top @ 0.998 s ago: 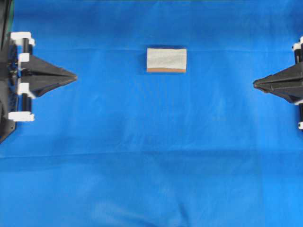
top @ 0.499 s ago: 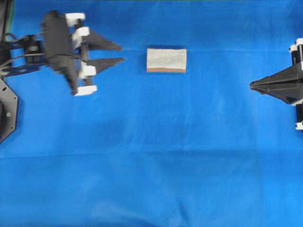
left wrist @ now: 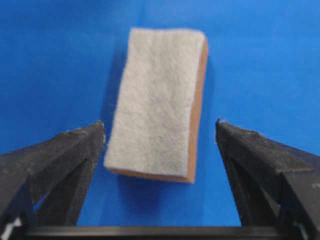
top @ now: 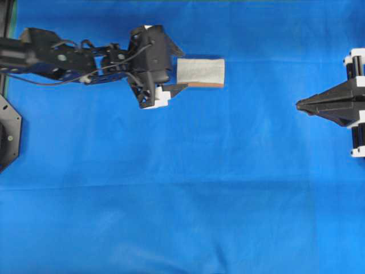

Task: Hand over the sponge with the left arm and wipe it with the right arm.
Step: 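Close the left gripper on the sponge's near end, then lift the sponge with the left gripper and carry it toward the right gripper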

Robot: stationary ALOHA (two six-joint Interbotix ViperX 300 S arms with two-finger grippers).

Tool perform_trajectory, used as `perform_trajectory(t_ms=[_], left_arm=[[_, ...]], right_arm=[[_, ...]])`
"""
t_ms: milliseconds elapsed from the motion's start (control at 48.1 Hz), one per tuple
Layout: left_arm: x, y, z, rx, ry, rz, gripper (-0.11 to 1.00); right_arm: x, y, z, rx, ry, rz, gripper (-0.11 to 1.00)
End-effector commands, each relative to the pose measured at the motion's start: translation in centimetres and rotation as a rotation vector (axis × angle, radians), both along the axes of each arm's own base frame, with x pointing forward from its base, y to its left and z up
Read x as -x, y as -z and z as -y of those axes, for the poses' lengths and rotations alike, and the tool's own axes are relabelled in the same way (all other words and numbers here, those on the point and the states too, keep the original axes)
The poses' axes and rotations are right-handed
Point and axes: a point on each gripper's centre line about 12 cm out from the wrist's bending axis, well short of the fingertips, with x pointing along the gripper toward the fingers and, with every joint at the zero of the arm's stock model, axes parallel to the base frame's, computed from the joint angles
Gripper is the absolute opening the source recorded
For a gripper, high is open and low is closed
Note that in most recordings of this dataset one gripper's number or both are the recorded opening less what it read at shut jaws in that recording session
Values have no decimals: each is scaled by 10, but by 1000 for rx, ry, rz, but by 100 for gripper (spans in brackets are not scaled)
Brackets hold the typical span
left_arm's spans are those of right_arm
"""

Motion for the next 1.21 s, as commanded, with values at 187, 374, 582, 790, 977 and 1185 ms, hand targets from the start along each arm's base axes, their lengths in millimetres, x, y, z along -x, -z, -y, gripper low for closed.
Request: perform_trajectory(t_ms=[187,374,582,790,977,1185], left_arm=[[-19,21,-21,-21,-21,-11,94],[-24,39,-27,-14,-26,-51,94],[-26,38,-30,4,-32,-86,87],[-23,22,-18,-8,-3,-81,36],[-14,-14,0,12,11,-44,20],[0,-55,36,74,47,-14,20]], right_arm=[[-3,-1,0,3,-1,-3,0],[-4,0,0,3,0,-8,0],[-4,0,0,3,-1,-6,0],[-4,-1,0,3,0,-6,0],[-4,0,3,3,12,-8,0],[-6,3,9,3,41,-20,0]])
